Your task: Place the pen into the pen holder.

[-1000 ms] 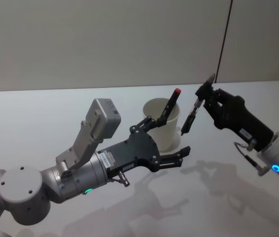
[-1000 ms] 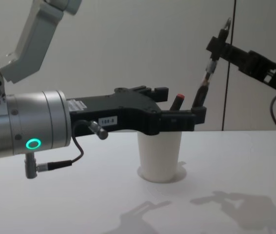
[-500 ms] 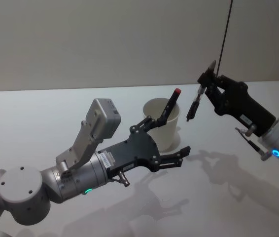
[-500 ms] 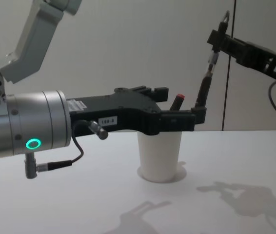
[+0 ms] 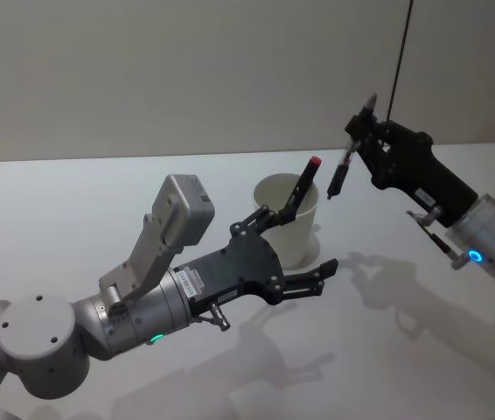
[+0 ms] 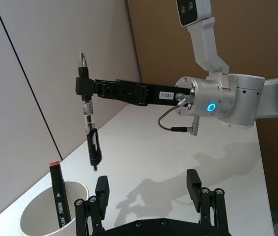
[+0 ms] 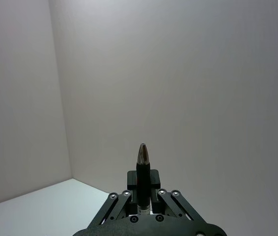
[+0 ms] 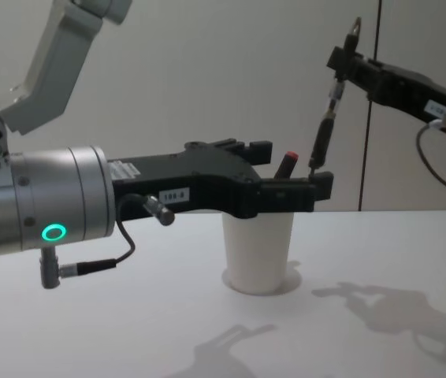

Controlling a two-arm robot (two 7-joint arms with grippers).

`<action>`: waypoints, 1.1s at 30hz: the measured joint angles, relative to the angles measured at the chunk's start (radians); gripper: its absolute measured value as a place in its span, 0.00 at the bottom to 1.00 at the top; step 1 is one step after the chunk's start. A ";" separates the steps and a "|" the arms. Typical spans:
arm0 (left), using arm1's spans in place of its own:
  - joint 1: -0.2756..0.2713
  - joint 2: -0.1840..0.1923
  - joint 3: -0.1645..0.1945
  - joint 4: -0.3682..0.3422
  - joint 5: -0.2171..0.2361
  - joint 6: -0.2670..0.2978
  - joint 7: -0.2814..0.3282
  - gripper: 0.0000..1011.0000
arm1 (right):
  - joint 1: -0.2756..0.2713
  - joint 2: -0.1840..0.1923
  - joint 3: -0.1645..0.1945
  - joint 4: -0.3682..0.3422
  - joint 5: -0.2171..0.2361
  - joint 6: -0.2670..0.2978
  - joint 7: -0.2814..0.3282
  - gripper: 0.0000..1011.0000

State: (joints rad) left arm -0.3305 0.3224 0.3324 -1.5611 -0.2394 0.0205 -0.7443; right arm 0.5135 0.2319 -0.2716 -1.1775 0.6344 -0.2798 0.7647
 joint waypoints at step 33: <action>0.000 0.000 0.000 0.000 0.000 0.000 0.000 0.99 | 0.116 -0.085 -0.050 0.199 -0.008 -0.053 0.003 0.14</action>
State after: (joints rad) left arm -0.3305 0.3223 0.3323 -1.5611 -0.2394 0.0204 -0.7444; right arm 0.6296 0.1468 -0.3217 -0.9782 0.6263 -0.3327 0.7681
